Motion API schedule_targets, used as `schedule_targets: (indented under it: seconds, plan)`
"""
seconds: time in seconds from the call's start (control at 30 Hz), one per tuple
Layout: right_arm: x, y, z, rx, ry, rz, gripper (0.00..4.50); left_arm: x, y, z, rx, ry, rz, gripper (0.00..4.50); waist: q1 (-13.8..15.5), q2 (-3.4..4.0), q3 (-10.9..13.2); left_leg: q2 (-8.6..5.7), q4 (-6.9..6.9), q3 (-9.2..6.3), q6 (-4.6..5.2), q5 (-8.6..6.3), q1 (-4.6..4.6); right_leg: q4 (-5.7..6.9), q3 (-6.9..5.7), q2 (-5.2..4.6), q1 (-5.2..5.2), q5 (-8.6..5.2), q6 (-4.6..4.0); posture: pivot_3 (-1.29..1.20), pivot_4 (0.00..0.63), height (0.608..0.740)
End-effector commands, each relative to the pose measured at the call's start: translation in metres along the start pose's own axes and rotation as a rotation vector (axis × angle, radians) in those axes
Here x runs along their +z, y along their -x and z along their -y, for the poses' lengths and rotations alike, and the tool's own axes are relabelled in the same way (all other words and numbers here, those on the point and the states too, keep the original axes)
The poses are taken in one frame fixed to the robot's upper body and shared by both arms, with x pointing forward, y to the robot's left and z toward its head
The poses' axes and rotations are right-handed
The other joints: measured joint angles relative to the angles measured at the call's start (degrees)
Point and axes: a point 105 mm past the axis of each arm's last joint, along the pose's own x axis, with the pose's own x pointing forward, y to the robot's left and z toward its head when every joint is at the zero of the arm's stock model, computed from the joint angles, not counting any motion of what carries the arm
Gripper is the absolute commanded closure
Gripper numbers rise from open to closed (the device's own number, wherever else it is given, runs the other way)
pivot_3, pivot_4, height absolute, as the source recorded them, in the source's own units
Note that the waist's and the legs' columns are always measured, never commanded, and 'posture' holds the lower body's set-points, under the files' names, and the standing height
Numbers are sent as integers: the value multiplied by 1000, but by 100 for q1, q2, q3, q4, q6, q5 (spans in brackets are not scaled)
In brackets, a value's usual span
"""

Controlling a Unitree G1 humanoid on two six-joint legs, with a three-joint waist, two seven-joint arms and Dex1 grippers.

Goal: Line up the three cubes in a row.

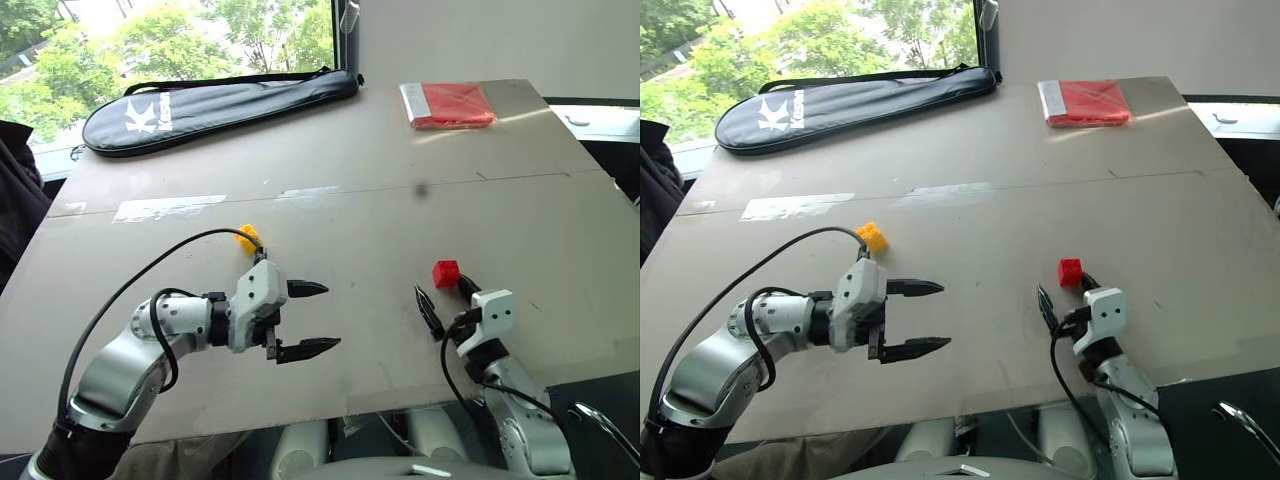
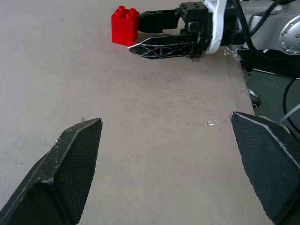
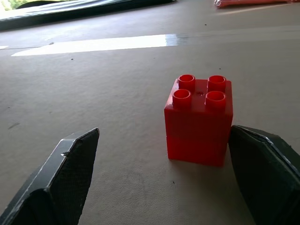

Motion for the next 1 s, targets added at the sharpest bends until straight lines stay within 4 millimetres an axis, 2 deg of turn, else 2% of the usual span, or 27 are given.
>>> schedule_targets:
  seconds: [0.03,0.1,0.27,0.4,0.5,0.63,0.73,1.0]
  plan:
    - [14,13,14,83,28,44,43,9,8,2,73,-34,47,0,10,-1,1,0,0,0,0,0,-1,-2,-1,-2,0,0,0,0,150,740]
    - [22,20,20,184,43,46,43,6,13,-1,162,-18,78,0,9,-1,3,-1,1,7,1,0,0,-4,5,-4,1,0,1,0,150,740]
    - [43,42,29,515,86,24,43,-3,29,5,392,55,180,0,-8,-9,9,0,1,17,1,0,24,-3,12,0,16,1,2,0,150,740]
    - [61,52,24,771,90,40,43,-25,53,5,730,108,208,0,3,-46,28,4,0,32,4,-2,32,-4,24,1,19,0,2,0,150,740]
    - [77,48,19,892,68,66,43,-48,81,10,1028,115,156,0,21,-67,41,1,8,7,3,-2,34,-4,20,24,30,0,1,0,150,740]
    - [86,38,18,933,75,80,43,-69,104,28,1304,175,95,0,30,-79,45,0,10,4,3,-2,36,-10,22,25,39,0,2,0,150,740]
    - [89,36,17,955,66,84,43,-76,113,32,1445,207,72,0,65,-81,46,-3,10,-6,3,-2,23,-24,19,24,41,0,3,0,150,740]
    - [99,28,8,973,55,113,43,-85,111,1,1555,216,47,0,51,-80,46,-6,9,-11,3,-2,16,-33,12,29,43,1,3,0,150,740]
